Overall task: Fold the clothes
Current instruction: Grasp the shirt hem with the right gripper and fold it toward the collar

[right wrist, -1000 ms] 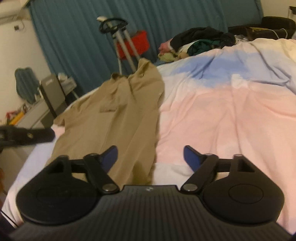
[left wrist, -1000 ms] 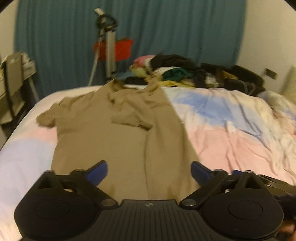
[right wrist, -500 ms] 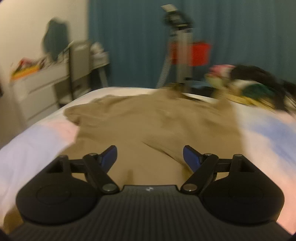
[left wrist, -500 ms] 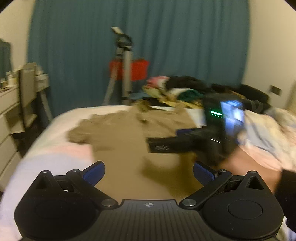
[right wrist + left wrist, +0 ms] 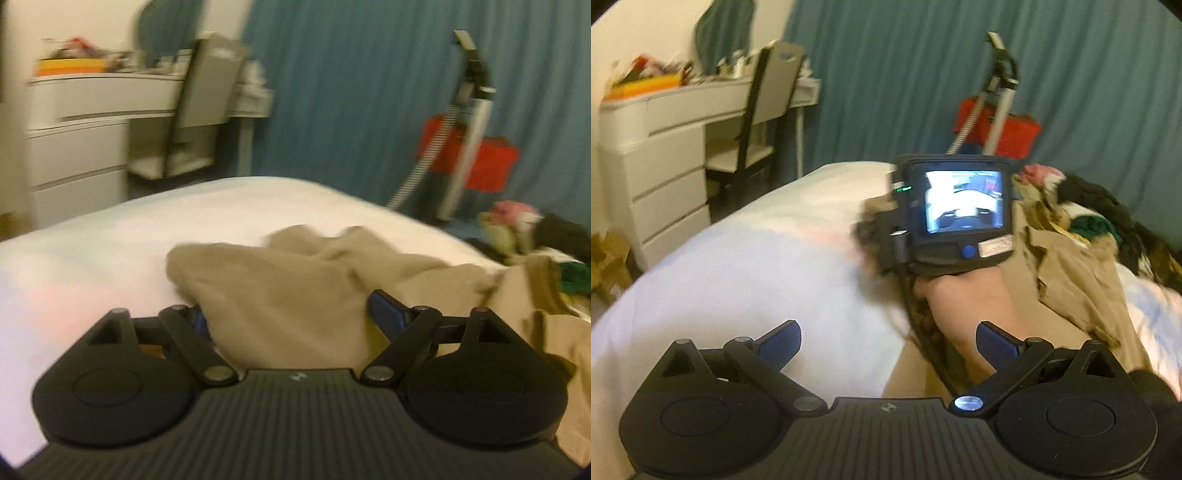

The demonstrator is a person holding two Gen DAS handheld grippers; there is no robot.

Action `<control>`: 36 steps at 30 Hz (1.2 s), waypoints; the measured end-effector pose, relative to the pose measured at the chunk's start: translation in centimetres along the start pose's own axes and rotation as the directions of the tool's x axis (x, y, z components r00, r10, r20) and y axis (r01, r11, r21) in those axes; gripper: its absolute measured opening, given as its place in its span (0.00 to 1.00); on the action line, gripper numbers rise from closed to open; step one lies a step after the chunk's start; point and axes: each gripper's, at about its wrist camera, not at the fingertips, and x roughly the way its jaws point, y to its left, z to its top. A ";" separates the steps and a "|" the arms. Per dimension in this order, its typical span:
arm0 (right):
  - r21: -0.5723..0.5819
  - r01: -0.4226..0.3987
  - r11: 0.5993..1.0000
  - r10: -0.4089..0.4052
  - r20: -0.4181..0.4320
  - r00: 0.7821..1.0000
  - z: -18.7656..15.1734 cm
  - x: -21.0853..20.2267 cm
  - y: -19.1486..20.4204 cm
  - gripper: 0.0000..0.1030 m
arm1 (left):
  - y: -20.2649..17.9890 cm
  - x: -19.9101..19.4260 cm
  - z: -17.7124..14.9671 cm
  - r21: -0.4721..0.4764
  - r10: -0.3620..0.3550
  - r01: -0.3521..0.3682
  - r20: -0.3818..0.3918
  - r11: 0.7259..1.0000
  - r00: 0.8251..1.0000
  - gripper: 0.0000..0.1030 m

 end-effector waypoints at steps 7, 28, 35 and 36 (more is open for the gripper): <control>0.050 0.025 0.998 -0.024 -0.028 0.999 1.9 0.6 -2.8 0.15 | 2.3 0.1 0.3 -0.139 0.038 -0.034 0.024 0.990 0.999 0.99; 0.610 0.152 0.778 -0.152 -0.053 0.987 -8.1 -7.0 -26.9 0.39 | -7.6 -0.6 -3.3 0.190 -0.061 0.036 0.127 0.981 0.990 0.99; 0.597 0.061 0.800 -0.071 -0.006 0.997 -8.0 -8.0 -26.7 0.88 | -11.0 1.6 -4.4 0.268 -0.064 0.028 0.123 0.963 0.990 0.99; 0.586 0.055 0.809 -0.063 -0.007 0.998 -7.7 -8.6 -26.6 0.88 | -11.1 1.7 -4.4 0.270 -0.062 0.026 0.126 0.963 0.990 0.99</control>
